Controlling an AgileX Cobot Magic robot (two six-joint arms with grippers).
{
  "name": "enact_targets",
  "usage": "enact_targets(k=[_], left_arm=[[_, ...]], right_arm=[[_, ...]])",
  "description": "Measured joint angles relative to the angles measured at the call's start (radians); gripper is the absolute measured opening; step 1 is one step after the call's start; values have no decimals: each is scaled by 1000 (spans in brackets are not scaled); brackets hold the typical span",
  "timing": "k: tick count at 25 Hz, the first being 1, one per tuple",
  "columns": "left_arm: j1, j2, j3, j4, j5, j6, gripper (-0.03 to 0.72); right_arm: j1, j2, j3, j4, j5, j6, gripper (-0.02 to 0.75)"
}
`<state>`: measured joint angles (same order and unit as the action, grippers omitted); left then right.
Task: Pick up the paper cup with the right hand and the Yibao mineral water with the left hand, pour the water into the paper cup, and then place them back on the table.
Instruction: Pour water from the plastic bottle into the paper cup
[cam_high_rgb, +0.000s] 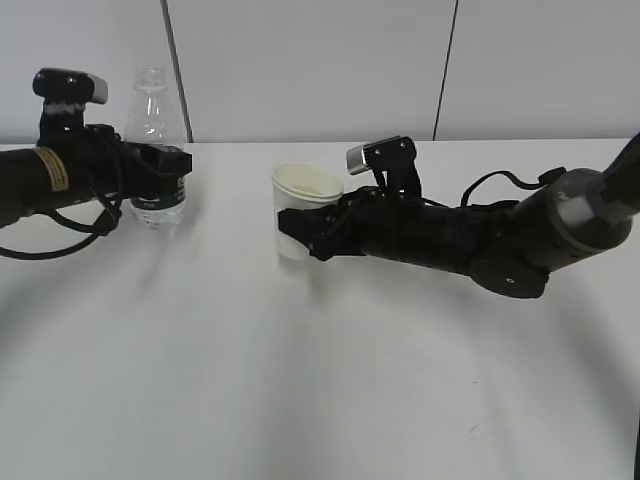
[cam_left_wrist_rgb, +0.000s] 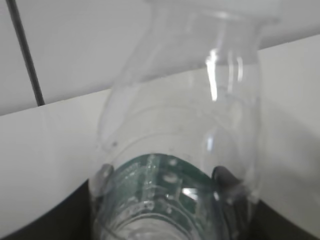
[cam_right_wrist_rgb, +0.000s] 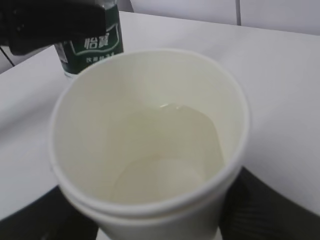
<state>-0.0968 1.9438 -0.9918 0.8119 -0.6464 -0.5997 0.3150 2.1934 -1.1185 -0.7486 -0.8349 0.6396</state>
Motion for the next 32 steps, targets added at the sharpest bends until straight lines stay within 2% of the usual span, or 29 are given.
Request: enact_targets(k=[9,12,19,32], left_arm=[[1,145,-1,-225,-184,212,375],[1,182,-1,-274,-242,237,375],[1,253,-21,-287,-327,249,375],[1,257,-21,-291,-336,267,375]], right_arm=[[0,0,0,108,0,-57,488],[0,0,0,148,0,-71,488],[-2,0,0,244,6,-168,488],[-8,0,0,456,62,-311,488]])
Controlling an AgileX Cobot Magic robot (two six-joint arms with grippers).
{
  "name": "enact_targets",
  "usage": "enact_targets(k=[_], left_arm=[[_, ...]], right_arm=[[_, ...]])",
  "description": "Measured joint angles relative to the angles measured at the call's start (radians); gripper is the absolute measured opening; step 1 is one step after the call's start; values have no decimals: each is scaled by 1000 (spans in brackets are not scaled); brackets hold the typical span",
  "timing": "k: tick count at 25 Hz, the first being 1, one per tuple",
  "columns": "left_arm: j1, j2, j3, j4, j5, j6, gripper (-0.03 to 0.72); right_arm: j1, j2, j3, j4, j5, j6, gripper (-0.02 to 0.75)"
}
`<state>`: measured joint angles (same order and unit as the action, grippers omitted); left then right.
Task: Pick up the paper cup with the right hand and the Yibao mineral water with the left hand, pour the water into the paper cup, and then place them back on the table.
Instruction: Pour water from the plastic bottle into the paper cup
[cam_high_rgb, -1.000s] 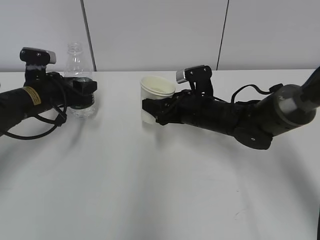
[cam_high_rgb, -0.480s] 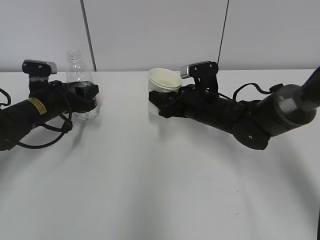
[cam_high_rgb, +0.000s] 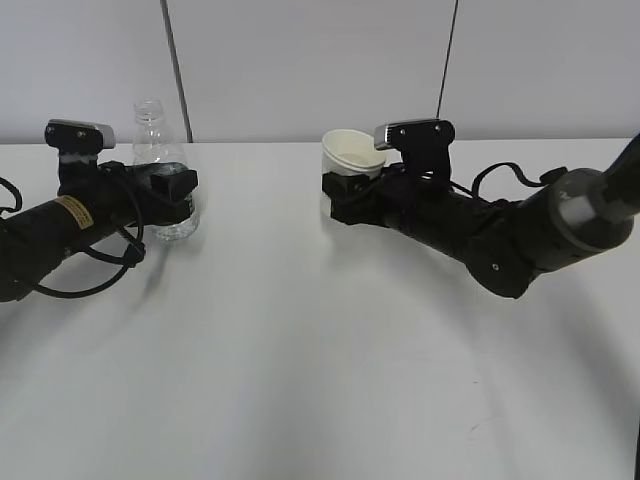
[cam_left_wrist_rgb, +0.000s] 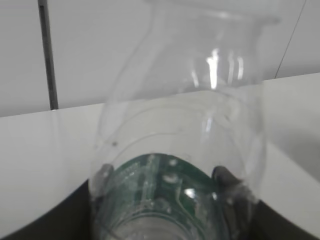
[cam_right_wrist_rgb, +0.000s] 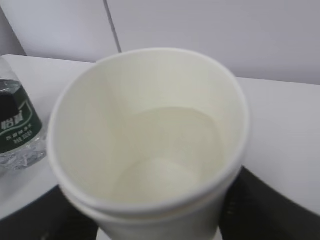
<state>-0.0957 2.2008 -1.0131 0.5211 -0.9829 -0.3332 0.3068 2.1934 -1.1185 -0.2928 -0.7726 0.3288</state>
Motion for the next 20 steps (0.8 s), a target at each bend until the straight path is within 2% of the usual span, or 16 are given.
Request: enact_targets(k=[7,20], left_arm=[[0,0,0,0,0,1,375],[0,0,0,0,0,3,375]], right_arm=[[-63,0,0,50,34,-9,488],[-165,0,0,59,72,-62,488]])
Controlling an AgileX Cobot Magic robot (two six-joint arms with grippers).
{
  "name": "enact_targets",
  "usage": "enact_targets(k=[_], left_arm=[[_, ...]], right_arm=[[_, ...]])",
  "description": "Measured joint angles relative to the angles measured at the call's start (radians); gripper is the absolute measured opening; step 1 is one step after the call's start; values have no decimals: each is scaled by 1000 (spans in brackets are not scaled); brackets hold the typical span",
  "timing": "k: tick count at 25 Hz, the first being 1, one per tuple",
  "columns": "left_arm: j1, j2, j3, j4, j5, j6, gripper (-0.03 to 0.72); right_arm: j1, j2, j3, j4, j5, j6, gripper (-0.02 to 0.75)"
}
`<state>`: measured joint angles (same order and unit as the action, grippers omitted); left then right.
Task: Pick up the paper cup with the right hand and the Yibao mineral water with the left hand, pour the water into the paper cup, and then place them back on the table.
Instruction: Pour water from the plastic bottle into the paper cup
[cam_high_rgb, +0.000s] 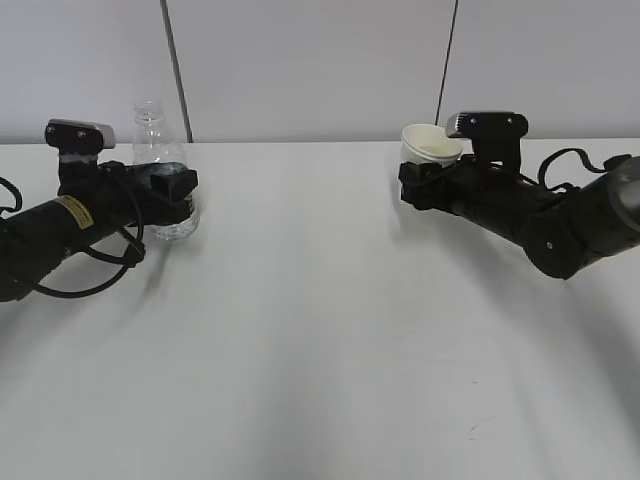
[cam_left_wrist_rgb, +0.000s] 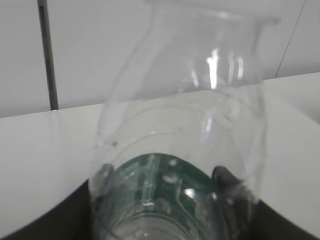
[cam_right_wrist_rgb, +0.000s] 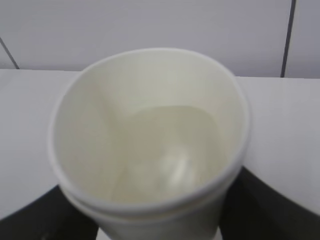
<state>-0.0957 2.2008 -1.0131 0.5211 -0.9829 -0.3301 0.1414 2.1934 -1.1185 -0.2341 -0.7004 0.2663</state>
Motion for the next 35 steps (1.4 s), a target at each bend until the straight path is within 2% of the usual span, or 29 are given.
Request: enact_targets(k=[35], left_arm=[[0,0,-2,-1,5,1,375]], right_arm=[[0,76,0,0,-46,-77,488]])
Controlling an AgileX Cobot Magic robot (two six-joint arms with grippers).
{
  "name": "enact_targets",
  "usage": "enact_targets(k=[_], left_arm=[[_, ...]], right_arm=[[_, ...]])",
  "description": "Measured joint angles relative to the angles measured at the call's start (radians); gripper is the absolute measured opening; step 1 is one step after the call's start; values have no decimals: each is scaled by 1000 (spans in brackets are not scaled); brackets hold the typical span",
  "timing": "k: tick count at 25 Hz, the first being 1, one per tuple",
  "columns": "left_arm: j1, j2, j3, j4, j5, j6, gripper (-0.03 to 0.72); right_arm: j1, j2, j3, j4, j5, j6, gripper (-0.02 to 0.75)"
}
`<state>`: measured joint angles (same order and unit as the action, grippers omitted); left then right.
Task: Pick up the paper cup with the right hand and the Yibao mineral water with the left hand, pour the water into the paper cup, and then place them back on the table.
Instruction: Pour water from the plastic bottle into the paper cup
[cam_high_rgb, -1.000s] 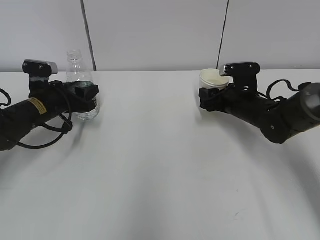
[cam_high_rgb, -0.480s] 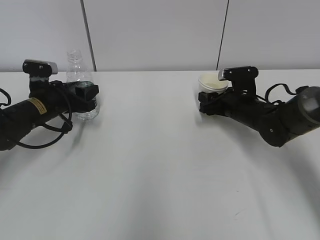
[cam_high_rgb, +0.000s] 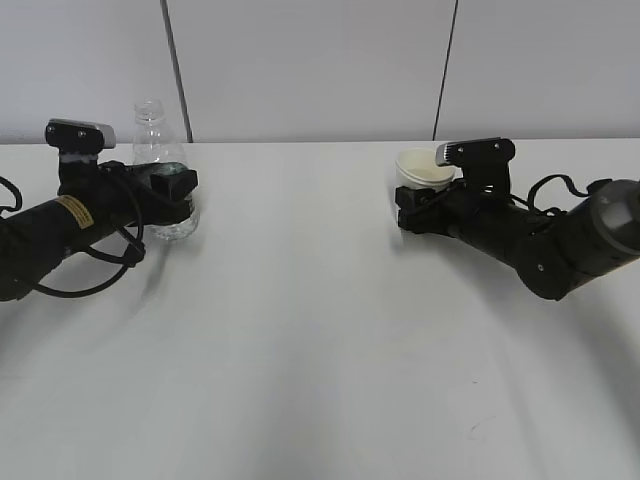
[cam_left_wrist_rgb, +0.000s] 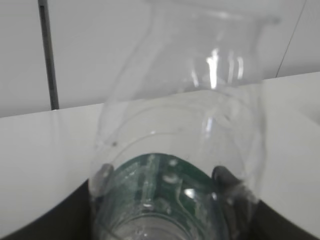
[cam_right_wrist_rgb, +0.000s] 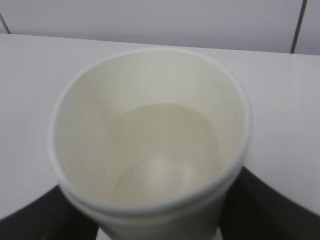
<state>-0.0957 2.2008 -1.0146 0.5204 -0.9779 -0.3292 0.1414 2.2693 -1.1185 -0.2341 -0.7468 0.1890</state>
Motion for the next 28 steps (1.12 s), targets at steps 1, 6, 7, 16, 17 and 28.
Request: enact_targets(k=[1,6,7,16,17,28], left_arm=[[0,0,0,0,0,0,375],[0,0,0,0,0,0,375],[0,0,0,0,0,0,375],[0,0,0,0,1,0,375],[0,0,0,0,1,0,375],[0,0,0,0,1,0,375]], right_arm=[[0,0,0,0,0,0,488],[0,0,0,7,0,0,488],[0,0,0,7,0,0,488],[0,4,0,7,-8,-2,556],[0,4,0,7,-10,-2,586],[0,4,0,7,-5,-4,639]])
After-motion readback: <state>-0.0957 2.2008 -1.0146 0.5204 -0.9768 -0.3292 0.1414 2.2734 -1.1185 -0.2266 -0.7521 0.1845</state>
